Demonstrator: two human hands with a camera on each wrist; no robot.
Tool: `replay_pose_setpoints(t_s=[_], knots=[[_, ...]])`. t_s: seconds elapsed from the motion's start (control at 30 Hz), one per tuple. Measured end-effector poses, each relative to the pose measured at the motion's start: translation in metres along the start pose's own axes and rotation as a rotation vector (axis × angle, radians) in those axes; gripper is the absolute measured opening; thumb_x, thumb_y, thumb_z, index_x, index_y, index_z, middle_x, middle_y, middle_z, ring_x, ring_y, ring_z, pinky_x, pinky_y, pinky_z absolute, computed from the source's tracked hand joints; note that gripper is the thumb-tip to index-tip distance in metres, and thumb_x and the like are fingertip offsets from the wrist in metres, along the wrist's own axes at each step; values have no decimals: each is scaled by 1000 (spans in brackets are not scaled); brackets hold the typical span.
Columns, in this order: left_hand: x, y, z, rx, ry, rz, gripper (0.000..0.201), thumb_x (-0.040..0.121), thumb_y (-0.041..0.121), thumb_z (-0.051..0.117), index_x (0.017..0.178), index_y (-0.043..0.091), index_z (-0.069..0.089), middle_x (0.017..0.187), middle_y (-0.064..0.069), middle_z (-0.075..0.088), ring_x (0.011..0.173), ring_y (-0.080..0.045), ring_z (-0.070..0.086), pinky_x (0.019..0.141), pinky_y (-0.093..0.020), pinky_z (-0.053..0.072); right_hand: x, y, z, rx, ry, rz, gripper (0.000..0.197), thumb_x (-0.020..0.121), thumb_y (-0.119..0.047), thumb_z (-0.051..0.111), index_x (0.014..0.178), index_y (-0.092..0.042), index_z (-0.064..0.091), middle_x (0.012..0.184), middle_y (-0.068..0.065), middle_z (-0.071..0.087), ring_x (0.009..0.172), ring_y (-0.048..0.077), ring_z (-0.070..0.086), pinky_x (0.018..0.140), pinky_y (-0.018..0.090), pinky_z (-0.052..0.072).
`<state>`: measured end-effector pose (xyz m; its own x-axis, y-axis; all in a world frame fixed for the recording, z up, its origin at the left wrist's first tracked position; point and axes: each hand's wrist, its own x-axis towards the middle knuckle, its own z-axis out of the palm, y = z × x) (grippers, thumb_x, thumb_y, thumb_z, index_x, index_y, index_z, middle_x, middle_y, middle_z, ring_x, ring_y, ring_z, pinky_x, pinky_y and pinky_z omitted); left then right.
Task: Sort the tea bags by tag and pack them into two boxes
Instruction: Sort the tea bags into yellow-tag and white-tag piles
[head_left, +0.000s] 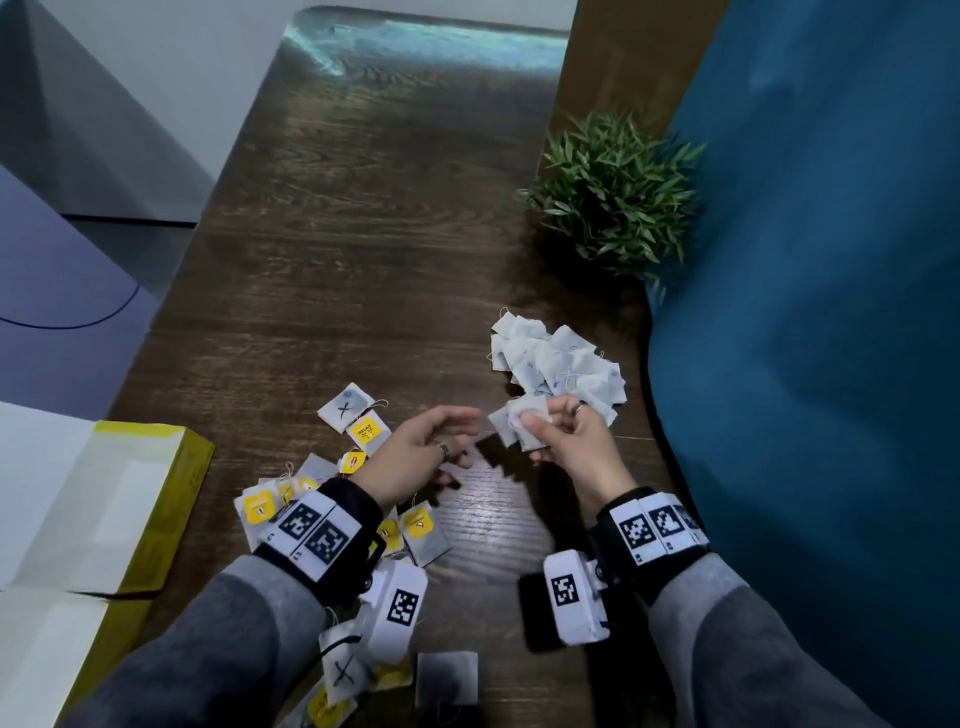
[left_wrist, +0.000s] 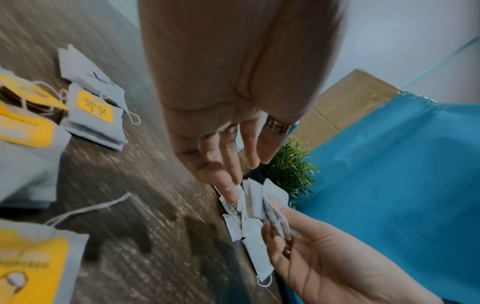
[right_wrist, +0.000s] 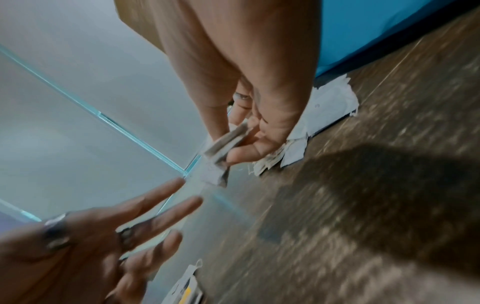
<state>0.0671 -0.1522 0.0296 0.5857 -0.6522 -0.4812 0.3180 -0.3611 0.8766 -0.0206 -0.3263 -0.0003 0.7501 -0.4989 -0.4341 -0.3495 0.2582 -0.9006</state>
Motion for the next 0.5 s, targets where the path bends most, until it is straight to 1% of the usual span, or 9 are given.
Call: replay_pose_setpoints(t_s=[0.1,0.17,0.23,0.27,0.3,0.37,0.4,0.43,0.5], knots=[[0,-2,-8,-6,54,-31,26,95,6,48,119,14,55,113,-8,62,74,-11,61,55,-15,46,24,-1,-23,-90,148,-27,22,81,-16,70,97,-10,56,90,15,59,73,21,58,57,24,48],[-3,-4,-17,-17,101,-43,25,94,6,49,118,10,55,107,-11,62,66,-9,60,53,-16,46,36,-3,-36,-130,243,-50,16,81,-13,70,89,-16,56,84,10,60,73,20,58,62,28,52],[-6,-6,-29,-13,159,-53,24,94,6,50,117,10,56,102,-12,61,59,-7,59,55,-20,46,46,-2,-47,-236,324,-63,19,79,-11,71,83,-22,56,77,1,54,78,21,55,75,38,51],[-8,-9,-37,-5,198,-59,23,94,6,50,116,10,56,97,-11,62,57,-5,59,56,-21,46,48,0,-50,-328,345,-66,20,77,-10,71,84,-21,56,77,-3,50,81,21,53,79,37,49],[-10,-10,-44,8,242,-65,23,94,7,50,115,11,57,93,-8,63,56,-5,59,55,-19,46,48,2,-51,-427,354,-68,21,76,-9,71,88,-19,56,81,-3,48,85,20,52,81,34,47],[-16,-16,-59,46,331,-80,21,94,9,51,113,13,59,86,-4,62,62,-10,59,57,-19,46,46,8,-49,-611,343,-71,28,78,-8,68,102,-16,55,104,4,44,98,24,52,90,30,43],[-20,-19,-66,62,370,-89,21,94,8,52,113,13,59,85,-3,62,66,-13,60,60,-23,47,42,10,-47,-735,336,-76,35,79,-9,67,111,-16,53,117,9,37,107,27,49,95,34,42],[-24,-23,-73,79,405,-99,22,93,6,51,113,13,60,84,-2,63,69,-15,60,63,-26,47,36,12,-44,-882,340,-93,44,79,-11,67,119,-17,49,126,11,32,114,31,44,97,40,42],[-33,-32,-84,119,460,-107,24,93,0,47,110,12,59,86,-1,64,72,-16,59,58,-21,48,25,12,-38,-1164,393,-184,60,78,-18,70,130,-22,41,137,14,28,119,36,35,93,50,40]])
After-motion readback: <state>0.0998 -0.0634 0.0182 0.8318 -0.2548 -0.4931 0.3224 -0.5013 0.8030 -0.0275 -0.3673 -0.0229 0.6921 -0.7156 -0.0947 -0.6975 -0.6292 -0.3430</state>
